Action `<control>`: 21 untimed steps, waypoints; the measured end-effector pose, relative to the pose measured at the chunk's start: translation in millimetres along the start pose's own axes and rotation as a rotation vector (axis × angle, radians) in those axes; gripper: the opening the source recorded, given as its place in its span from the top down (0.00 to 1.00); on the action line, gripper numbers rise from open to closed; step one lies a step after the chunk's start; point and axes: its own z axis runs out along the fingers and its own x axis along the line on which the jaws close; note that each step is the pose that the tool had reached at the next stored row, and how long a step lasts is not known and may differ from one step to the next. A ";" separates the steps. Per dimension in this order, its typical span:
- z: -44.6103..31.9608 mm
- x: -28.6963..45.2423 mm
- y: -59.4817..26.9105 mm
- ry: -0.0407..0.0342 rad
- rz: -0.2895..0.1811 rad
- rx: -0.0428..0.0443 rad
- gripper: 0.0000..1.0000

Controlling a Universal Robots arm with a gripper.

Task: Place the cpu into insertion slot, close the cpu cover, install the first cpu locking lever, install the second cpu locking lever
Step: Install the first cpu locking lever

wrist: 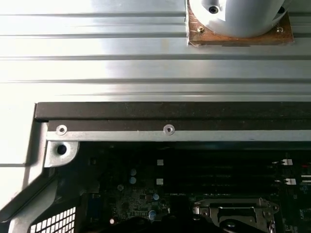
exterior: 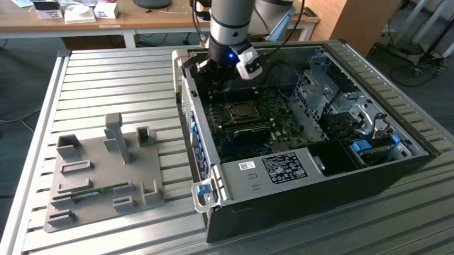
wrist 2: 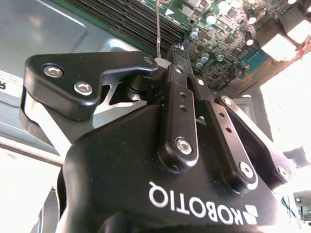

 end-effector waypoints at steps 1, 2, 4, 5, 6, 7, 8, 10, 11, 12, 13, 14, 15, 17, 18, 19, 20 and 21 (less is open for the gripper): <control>0.4 -1.7 0.3 0.0000 0.000 0.0000 0.89; 0.8 -3.5 0.5 0.0000 0.000 -0.0001 0.89; 1.4 -7.6 1.0 -0.0001 0.000 -0.0003 0.89; 1.6 -9.2 1.2 -0.0001 0.000 -0.0002 0.89; 1.8 -10.1 1.4 0.0001 0.000 -0.0002 0.89; 1.9 -10.6 1.5 0.0000 0.000 -0.0002 0.89; 2.0 -11.3 1.6 -0.0001 0.000 -0.0002 0.89; 2.1 -12.5 1.6 0.0000 0.000 -0.0001 0.89; 2.2 -13.2 1.7 -0.0001 0.000 -0.0002 0.89; 2.3 -14.2 1.7 -0.0001 0.000 -0.0002 0.89; 2.4 -15.5 1.7 -0.0001 0.000 -0.0002 0.89; 2.5 -16.9 1.7 -0.0001 0.000 -0.0002 0.89; 2.6 -18.5 1.7 -0.0001 0.000 -0.0002 0.89; 2.9 -22.1 1.7 -0.0001 0.000 -0.0002 0.89; 3.0 -23.9 1.8 -0.0001 0.000 -0.0001 0.89; 3.1 -25.7 1.8 -0.0001 0.000 -0.0002 0.89; 3.3 -27.5 1.8 -0.0001 0.000 -0.0002 0.89; 3.3 -28.8 1.8 0.0000 0.000 -0.0001 0.89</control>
